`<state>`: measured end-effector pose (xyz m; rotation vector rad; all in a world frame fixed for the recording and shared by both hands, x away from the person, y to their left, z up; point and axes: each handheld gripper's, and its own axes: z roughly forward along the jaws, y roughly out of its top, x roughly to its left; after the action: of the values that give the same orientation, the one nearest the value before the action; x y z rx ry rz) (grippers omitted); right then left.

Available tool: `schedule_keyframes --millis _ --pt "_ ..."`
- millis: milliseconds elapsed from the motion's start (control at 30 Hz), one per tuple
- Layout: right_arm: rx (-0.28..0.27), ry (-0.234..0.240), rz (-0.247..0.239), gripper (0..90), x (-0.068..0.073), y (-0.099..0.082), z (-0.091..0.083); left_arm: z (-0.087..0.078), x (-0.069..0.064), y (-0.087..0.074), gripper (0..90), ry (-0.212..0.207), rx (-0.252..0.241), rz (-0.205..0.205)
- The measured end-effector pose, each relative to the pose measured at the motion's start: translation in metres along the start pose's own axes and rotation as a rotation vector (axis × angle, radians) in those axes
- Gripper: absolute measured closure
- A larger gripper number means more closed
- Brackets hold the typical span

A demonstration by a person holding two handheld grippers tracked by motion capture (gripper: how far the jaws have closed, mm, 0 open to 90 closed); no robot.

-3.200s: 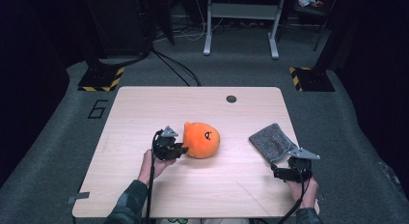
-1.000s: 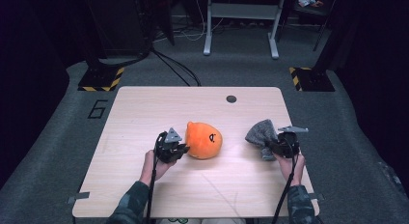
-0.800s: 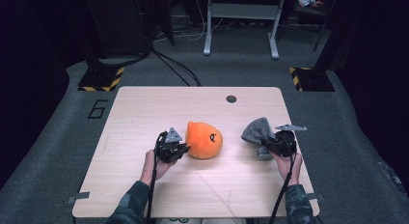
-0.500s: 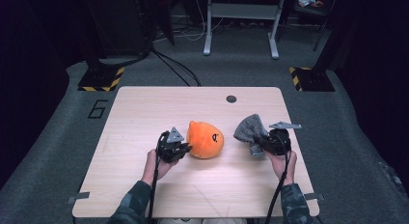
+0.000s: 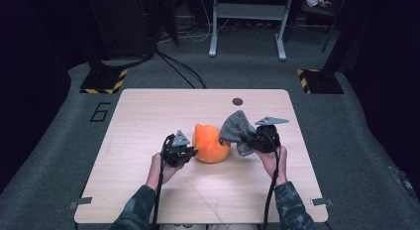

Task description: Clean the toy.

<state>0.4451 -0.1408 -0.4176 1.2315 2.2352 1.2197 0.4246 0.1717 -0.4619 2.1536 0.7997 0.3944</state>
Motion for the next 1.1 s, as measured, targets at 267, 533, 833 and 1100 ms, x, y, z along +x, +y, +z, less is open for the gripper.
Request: schedule_keyframes --millis 267,533,833,1100 --pt "0.020 0.036 -0.076 72.6 0.032 0.020 0.017 -0.001 -0.003 0.003 81.3 0.010 0.000 0.017" --pt "0.035 0.043 -0.134 72.3 0.054 0.030 0.032 -0.001 -0.004 0.005 81.5 0.005 -0.010 0.019" --pt "0.056 0.059 -0.173 72.2 0.072 0.033 0.049 -0.002 -0.006 0.006 81.7 -0.001 -0.006 0.034" --pt "0.074 0.021 -0.206 72.2 0.076 0.026 0.055 -0.001 -0.006 0.003 82.1 -0.004 -0.004 0.005"
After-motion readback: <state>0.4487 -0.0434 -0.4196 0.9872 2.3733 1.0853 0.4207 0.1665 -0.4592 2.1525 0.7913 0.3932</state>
